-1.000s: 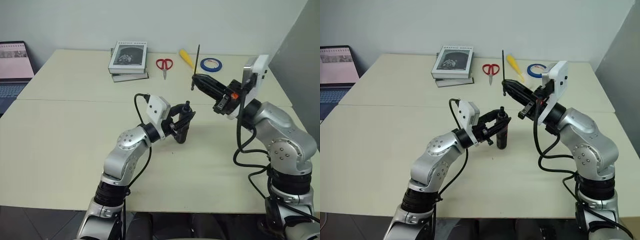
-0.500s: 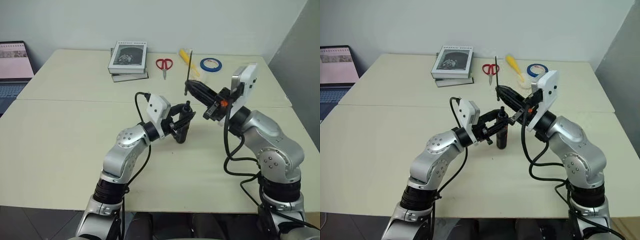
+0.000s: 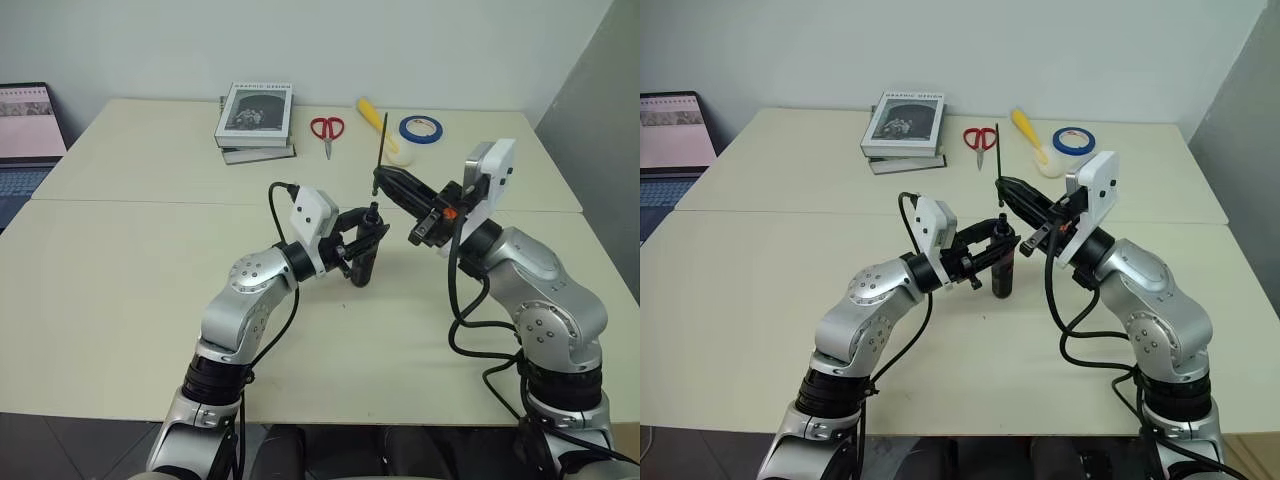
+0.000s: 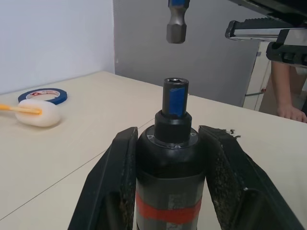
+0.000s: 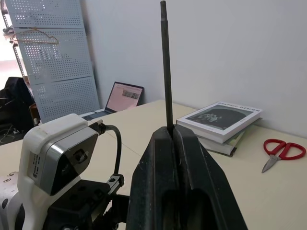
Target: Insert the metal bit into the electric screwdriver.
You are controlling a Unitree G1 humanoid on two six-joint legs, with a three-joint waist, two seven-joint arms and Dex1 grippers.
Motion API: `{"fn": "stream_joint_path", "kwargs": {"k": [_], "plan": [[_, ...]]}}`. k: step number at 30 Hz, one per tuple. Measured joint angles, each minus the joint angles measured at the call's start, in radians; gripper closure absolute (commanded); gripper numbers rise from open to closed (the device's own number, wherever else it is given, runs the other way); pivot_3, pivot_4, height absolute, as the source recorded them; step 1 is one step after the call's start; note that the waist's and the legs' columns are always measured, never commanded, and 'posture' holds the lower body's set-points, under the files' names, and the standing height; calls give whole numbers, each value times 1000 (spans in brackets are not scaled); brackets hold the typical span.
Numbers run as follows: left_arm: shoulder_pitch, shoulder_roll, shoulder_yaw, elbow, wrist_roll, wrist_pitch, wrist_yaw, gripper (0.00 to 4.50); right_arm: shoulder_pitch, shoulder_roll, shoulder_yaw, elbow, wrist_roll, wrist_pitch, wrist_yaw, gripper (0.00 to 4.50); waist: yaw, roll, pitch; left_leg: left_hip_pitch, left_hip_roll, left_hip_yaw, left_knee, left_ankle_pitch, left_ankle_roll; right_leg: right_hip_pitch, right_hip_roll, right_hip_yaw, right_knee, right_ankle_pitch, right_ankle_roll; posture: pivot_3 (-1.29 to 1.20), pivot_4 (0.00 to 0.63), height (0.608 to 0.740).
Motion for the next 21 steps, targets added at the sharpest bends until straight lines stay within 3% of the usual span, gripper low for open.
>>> {"fn": "stream_joint_path", "kwargs": {"k": [21], "plan": [[-1, 2, 0, 0, -1, 0, -1, 2867, 33, -2, 7, 6, -12, -13, 23, 4500, 0, 0, 0, 0, 0, 0, 0, 0, 0, 0, 0, 0, 0, 0, 0, 0, 150, 740]]}}
